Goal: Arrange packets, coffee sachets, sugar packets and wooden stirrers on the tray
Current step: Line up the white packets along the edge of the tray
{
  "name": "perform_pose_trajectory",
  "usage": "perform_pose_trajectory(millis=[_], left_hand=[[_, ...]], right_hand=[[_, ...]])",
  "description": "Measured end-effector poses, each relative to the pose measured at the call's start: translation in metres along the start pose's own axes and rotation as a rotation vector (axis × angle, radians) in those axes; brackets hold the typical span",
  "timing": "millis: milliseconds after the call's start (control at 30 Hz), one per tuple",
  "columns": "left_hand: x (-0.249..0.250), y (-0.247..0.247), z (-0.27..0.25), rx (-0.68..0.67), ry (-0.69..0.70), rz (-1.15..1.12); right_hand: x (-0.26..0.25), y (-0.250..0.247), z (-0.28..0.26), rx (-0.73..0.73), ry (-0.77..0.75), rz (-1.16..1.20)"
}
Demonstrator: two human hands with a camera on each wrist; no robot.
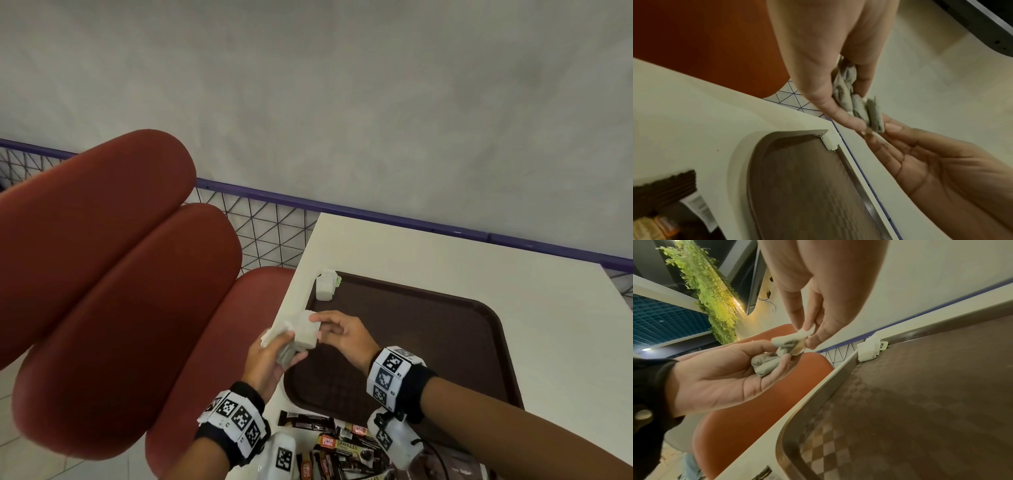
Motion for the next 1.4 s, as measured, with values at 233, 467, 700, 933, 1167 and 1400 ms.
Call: perform_pose_trajectory(millis=[233,467,700,933,1167,1400], left_hand=[[-0.003,-0.003,0.007,0.066,0.002,0.027],[0.001,-0.02,0.01,0.088,-0.012,-0.056],[0.009,-0.029,0.012,0.044,0.009,-0.014],[0.008,-0.038,0.015,0.056,0.04,0.039],[0.005,-0.039,0.018,0.061,0.033,0.04],[0.002,-0.033,0.018,0.089,0.029,0.081]], right_hand=[[0.008,-0.008,0.002,0.108,0.04,-0.043],[0.025,-0.035,0.036,0.325,0.092,-0.265],[0.048,-0.036,0.081,0.337,0.123,-0.362],[0.064,-0.03,0.091,0.201,0.154,-0.446],[0.065,-0.039,0.071,0.228,0.187,-0.434],[0.074,-0.027,0.062,0.196,0.3,-0.317]])
Point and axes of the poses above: each hand's wrist, its own z-axis towards the middle knuckle, its own y-axis out of the palm, x = y × z, the point moved 4 cm from there along z, towards the middle knuckle, and after that the axes turned 12 degrees about -y, right-handed, at the moved point
